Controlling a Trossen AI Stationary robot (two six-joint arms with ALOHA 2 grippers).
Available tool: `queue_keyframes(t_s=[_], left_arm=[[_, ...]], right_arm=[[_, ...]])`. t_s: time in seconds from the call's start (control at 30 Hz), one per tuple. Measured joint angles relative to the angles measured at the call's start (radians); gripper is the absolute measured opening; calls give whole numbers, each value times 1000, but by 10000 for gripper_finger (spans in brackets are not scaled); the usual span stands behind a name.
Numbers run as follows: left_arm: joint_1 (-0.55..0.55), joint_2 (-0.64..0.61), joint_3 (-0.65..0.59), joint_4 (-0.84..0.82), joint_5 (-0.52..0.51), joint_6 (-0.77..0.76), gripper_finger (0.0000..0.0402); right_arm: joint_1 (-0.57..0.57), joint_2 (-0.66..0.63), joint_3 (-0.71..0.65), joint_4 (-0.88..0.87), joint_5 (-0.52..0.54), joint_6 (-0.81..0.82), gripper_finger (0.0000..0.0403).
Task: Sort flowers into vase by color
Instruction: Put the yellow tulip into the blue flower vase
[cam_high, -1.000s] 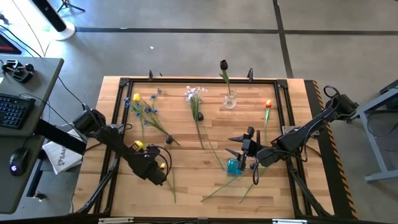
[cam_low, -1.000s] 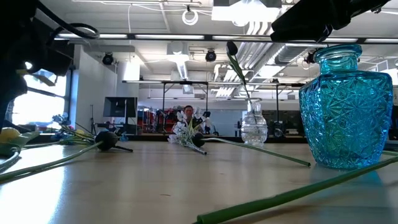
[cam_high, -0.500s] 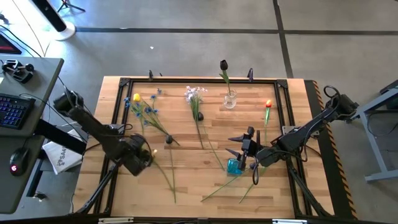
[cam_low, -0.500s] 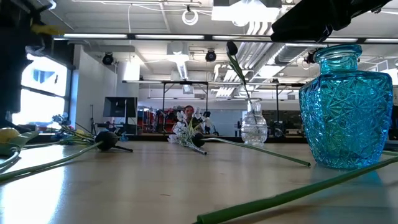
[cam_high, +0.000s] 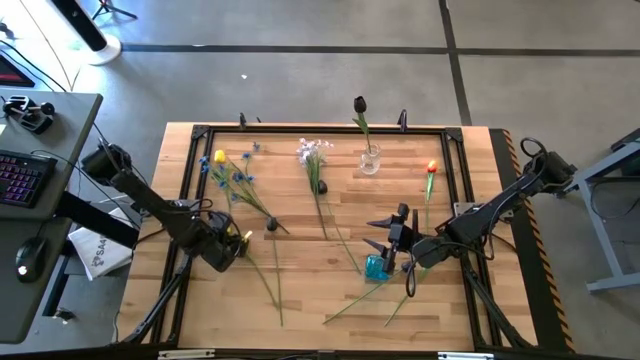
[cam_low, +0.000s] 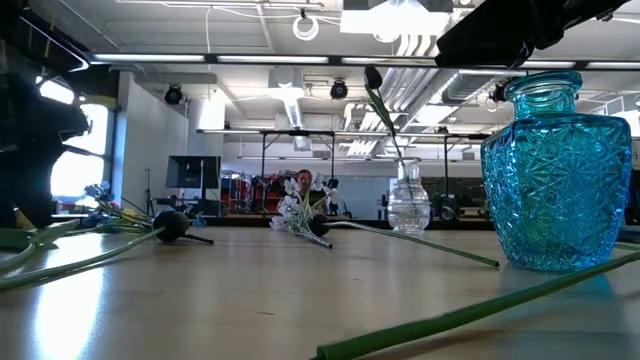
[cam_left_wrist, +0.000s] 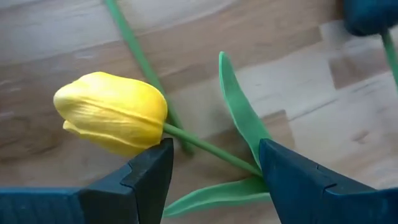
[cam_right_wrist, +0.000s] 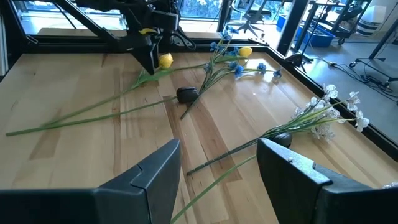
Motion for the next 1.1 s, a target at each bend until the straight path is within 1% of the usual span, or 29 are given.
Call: queue_keyframes(t_s=[0.17,0.3,0.5,0.67,0.8,0.9,1.0,1.1], left_arm=[[27,0,-9,-10,22,36,223],[39,0,-9,-13,39,73,201],[38,0,-9,-13,41,92,142],[36,0,-9,-10,43,93,82],[13,0,2,-8,44,92,36],[-10,0,33,-6,44,101,8],[-31,0,83,-6,25,130,5],[-46,0,142,-6,-34,194,6]], right_arm=[[0,0,0,0,0,0,208],[0,0,0,0,0,0,208],[0,0,0,0,0,0,208],[0,0,0,0,0,0,208],[2,0,0,0,-5,0,208],[2,0,0,0,-7,0,208],[2,0,0,0,-8,0,208],[2,3,0,3,-12,9,208]])
